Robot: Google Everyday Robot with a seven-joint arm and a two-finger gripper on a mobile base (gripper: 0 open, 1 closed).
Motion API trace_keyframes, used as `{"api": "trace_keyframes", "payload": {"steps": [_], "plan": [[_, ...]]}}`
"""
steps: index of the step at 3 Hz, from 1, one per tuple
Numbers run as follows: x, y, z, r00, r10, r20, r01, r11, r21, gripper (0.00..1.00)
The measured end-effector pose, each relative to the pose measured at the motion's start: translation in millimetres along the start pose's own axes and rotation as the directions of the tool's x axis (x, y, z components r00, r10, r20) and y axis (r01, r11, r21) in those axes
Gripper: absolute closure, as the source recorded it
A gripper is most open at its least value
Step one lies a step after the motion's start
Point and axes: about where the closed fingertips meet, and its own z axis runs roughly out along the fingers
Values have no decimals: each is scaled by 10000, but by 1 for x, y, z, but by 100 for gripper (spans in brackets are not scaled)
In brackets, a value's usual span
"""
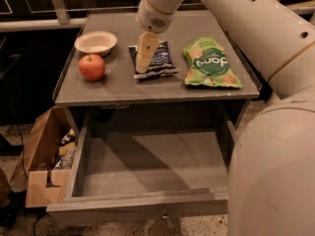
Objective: Place apple into top drawer
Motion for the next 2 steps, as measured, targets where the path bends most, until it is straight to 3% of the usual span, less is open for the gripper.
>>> {"api": "trace_keyframes", "payload": {"steps": [2], "plan": [[1, 2, 16, 9999, -102, -111, 103, 9998, 143, 0]]}}
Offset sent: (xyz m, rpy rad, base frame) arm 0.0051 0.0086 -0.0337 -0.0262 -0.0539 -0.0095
